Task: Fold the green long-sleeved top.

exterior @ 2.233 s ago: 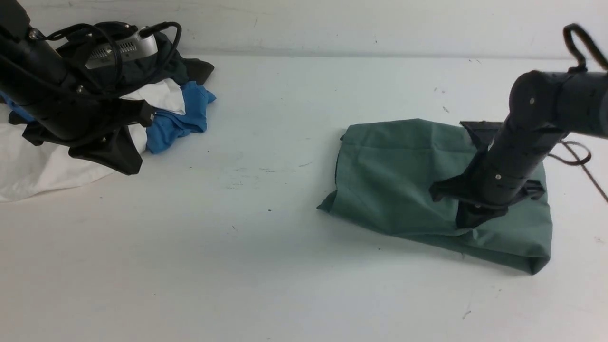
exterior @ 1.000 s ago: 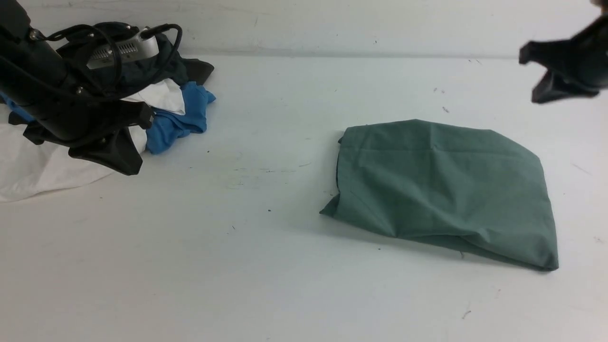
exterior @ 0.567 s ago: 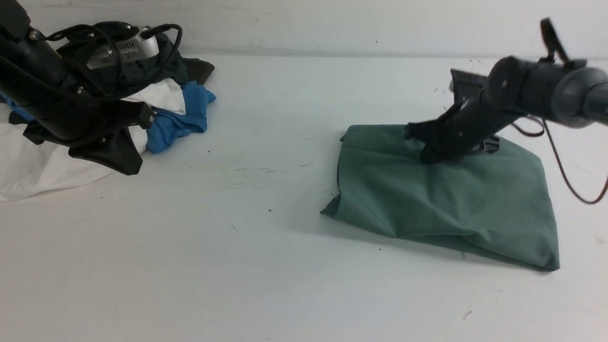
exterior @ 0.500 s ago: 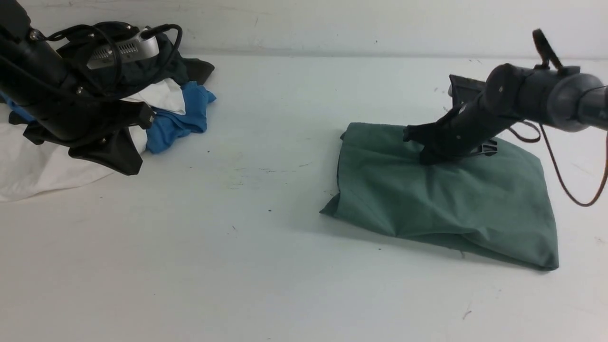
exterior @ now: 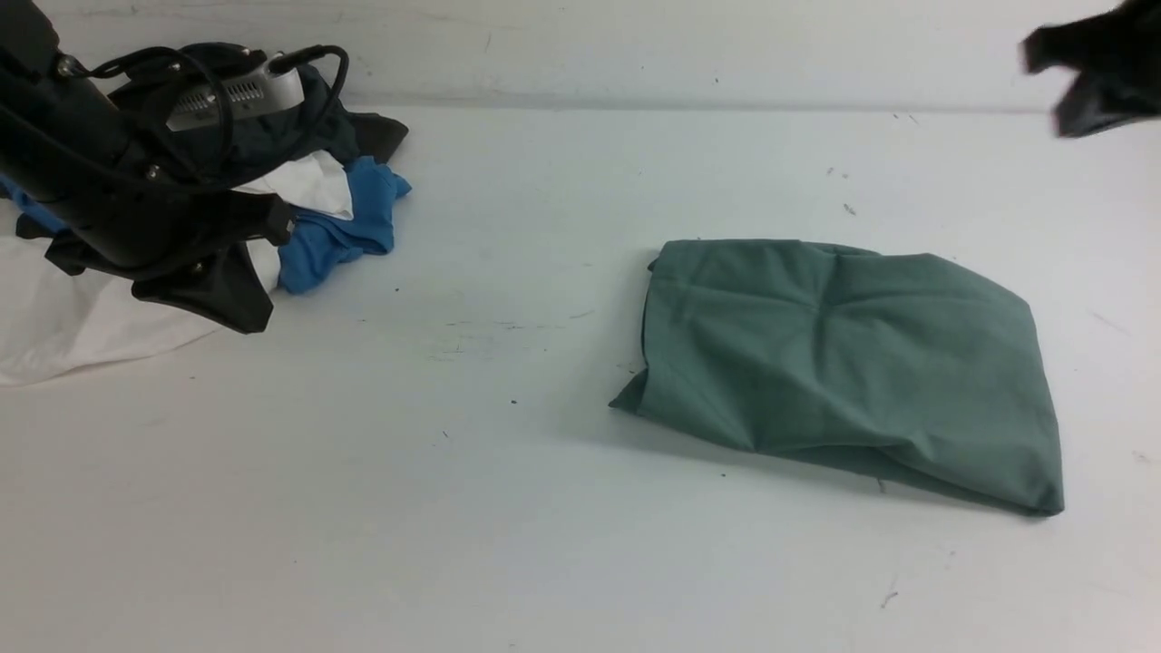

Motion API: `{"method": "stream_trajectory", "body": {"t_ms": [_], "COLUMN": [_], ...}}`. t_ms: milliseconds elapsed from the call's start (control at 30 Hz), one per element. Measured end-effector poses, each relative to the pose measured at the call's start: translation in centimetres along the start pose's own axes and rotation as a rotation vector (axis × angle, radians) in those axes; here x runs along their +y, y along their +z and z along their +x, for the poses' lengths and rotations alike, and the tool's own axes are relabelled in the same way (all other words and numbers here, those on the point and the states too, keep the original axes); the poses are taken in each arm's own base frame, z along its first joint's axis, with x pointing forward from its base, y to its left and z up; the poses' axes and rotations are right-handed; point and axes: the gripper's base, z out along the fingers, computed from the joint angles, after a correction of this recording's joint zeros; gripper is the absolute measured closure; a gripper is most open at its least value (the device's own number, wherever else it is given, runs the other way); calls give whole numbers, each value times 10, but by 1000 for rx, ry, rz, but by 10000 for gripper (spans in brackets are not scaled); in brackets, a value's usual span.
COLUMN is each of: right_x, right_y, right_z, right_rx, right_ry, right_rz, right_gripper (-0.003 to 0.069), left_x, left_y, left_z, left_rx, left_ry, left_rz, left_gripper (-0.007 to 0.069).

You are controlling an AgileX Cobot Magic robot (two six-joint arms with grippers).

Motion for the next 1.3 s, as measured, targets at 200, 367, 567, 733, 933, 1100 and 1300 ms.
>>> {"method": "stream_trajectory", "body": {"t_ms": [200,367,567,733,933,1100,1300], "right_x": [-17,-2,5,12,16,21,20], "right_y": [-96,-116,-105,-123,-140,-141,-146], "right_z": [64,157,254,298,310,308,304], "right_rx": [-127,-348,-646,-922,-1049,-1029,-1008], "right_ry": [32,0,-82,-81,-94,286,745], "right_rz": [86,37,40,9,4,-283,-579], "right_gripper": [673,673,673,673,673,673,673], "left_x": [0,0,0,0,-1,-1,-1], "left_y": [0,0,0,0,0,0,0], "left_z": [0,0,0,0,0,0,0], "left_rx": [1,2,1,1,0,0,0], "left_ry": [0,6,11,11,10,10,10], "left_rz": [0,1,2,4,6,7,7], "left_gripper": [628,628,628,628,628,628,628]}}
